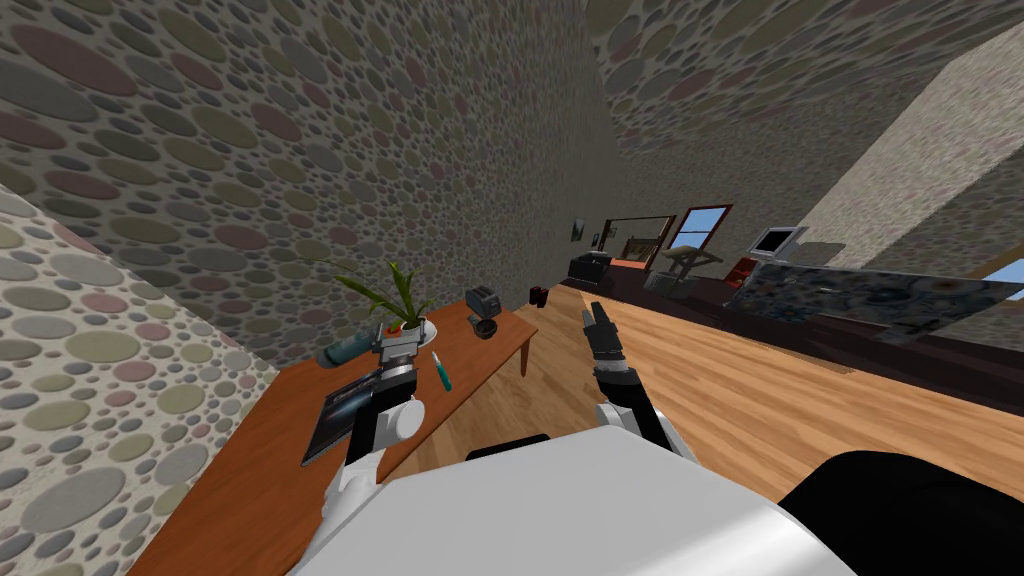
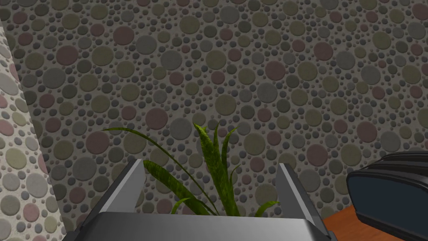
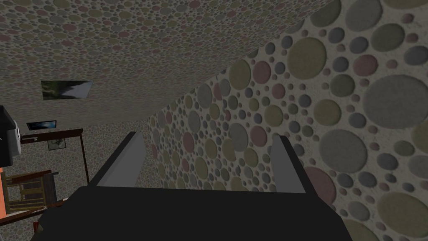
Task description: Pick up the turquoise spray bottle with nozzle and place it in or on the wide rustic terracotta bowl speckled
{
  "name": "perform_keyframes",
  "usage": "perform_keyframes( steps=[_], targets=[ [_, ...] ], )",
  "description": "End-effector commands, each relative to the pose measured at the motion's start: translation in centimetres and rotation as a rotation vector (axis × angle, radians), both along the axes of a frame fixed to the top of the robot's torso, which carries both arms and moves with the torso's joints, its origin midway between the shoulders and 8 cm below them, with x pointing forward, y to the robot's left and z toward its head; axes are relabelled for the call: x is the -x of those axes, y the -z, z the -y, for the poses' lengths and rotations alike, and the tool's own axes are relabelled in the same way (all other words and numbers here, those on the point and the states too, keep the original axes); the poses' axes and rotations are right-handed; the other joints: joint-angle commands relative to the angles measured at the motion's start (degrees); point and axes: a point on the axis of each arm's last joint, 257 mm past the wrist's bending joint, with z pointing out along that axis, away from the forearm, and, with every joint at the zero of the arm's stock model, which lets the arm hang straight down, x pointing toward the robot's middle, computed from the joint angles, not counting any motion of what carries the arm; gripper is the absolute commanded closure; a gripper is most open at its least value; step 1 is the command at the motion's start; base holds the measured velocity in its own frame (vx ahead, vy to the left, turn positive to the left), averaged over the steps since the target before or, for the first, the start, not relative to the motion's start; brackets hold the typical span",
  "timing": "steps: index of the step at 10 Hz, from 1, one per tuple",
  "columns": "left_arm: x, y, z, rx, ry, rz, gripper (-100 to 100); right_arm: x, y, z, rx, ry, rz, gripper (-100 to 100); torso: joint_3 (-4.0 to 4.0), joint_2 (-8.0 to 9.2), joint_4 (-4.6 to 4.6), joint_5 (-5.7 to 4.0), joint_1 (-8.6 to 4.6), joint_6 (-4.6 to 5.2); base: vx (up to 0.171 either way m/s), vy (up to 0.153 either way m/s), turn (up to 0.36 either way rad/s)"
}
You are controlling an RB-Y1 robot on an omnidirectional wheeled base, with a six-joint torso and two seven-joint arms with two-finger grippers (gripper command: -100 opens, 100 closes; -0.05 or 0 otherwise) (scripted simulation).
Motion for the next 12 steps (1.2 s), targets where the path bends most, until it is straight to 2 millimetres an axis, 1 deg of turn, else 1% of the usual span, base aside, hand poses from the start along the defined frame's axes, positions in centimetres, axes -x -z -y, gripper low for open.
perform_keyframes(
  steps=[1, 3, 4, 6, 8, 9, 10, 11, 12],
  targets=[
    [-0.2, 2.4, -1.0, 0.063, 0.005, -0.041, -100, 0.0, 0.0, 0.0, 0.000, 0.000, 0.000, 0, 0.00, 0.00, 0.00, 0.00, 0.00, 0.00, 0.059, -0.095, 0.043],
    [-0.6, 5.6, -2.1, 0.138, 0.003, -0.092, -100, 0.0, 0.0, 0.0, 0.000, 0.000, 0.000, 0, -0.02, -0.04, -0.01, -0.01, -0.06, 0.00, 0.070, -0.101, 0.050],
    [-0.7, 5.8, -2.2, 0.139, 0.001, -0.097, -100, 0.0, 0.0, 0.0, 0.000, 0.000, 0.000, 0, -0.03, -0.06, -0.01, -0.02, -0.03, -0.01, 0.047, -0.069, 0.015],
    [-0.7, 9.2, -3.4, 0.215, -0.008, -0.151, -100, 0.0, 0.0, 0.0, 0.000, 0.000, 0.000, 0, 0.03, 0.05, 0.01, 0.02, 0.12, -0.01, 0.047, -0.063, 0.038],
    [-0.3, 13.5, -4.7, 0.292, -0.028, -0.218, -100, 0.0, 0.0, 0.0, 0.000, 0.000, 0.000, 0, -0.03, -0.05, -0.01, 0.01, 0.06, -0.01, 0.083, -0.094, 0.065],
    [0.0, 15.7, -5.3, 0.331, -0.041, -0.253, -100, 0.0, 0.0, 0.0, 0.000, 0.000, 0.000, 0, -0.06, -0.12, -0.02, -0.01, -0.04, 0.00, 0.087, -0.109, 0.050],
    [0.5, 17.4, -5.8, 0.369, -0.052, -0.278, -100, 0.0, 0.0, 0.0, 0.000, 0.000, 0.000, 0, -0.07, -0.11, -0.03, -0.02, -0.06, -0.01, 0.068, -0.080, 0.068],
    [1.1, 19.9, -6.4, 0.409, -0.070, -0.317, -100, 0.0, 0.0, 0.0, 0.000, 0.000, 0.000, 0, -0.04, -0.06, -0.02, 0.00, 0.04, -0.01, 0.071, -0.069, 0.063],
    [1.2, 20.2, -6.5, 0.410, -0.072, -0.321, -100, 0.0, 0.0, 0.0, 0.000, 0.000, 0.000, 0, -0.03, -0.06, -0.01, 0.00, 0.09, -0.01, 0.043, -0.047, 0.013]
  ],
)
